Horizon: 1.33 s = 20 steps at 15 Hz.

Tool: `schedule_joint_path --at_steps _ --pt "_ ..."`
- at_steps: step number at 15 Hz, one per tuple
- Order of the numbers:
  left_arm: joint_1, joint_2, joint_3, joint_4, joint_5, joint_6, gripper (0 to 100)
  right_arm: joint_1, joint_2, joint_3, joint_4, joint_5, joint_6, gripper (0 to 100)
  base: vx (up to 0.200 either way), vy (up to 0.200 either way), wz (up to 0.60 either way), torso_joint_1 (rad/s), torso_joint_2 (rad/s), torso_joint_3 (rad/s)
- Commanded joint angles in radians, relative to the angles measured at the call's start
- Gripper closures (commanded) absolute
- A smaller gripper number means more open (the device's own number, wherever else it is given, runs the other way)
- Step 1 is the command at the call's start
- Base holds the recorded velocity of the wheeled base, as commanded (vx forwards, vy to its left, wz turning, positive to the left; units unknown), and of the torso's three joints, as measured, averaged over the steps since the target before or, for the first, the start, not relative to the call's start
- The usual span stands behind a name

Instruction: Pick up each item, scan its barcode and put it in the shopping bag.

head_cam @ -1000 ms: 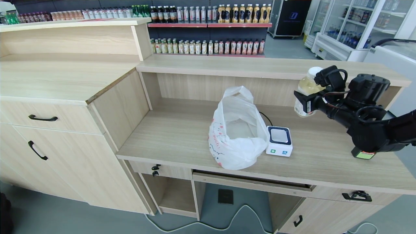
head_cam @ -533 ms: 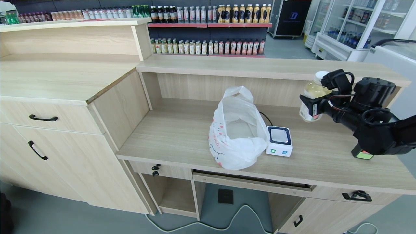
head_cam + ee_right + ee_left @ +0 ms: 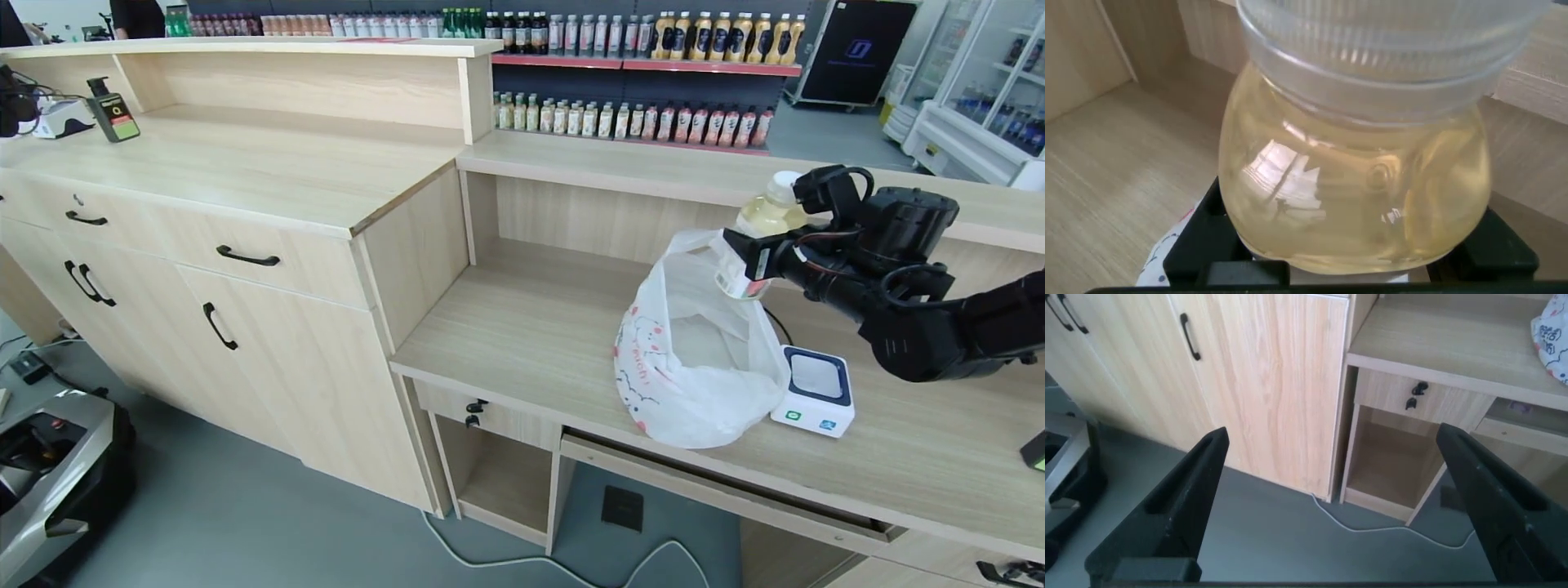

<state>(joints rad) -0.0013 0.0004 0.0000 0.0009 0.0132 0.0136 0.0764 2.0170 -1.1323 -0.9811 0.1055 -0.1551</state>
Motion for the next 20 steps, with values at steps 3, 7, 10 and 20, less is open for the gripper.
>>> schedule_joint_path --at_steps 3,7,10,20 --pt "0.001 0.000 0.000 -0.001 -0.001 0.000 0 0.016 0.117 -0.038 -0.002 0.003 0.011 100 0.000 0.000 0.00 0.000 0.00 0.000" --pt "0.001 0.000 0.000 -0.001 0.001 0.000 0 0.019 0.229 -0.090 0.004 0.006 0.011 100 0.000 0.000 0.00 0.000 0.00 0.000" --pt "0.001 0.000 0.000 -0.001 0.001 0.000 0 0.020 0.289 -0.141 0.058 0.054 -0.014 100 0.000 0.000 0.00 0.000 0.00 0.000" --pt "0.001 0.000 0.000 -0.001 0.001 0.000 0 0.026 0.462 -0.377 0.087 0.060 -0.026 100 0.000 0.000 0.00 0.000 0.00 0.000"
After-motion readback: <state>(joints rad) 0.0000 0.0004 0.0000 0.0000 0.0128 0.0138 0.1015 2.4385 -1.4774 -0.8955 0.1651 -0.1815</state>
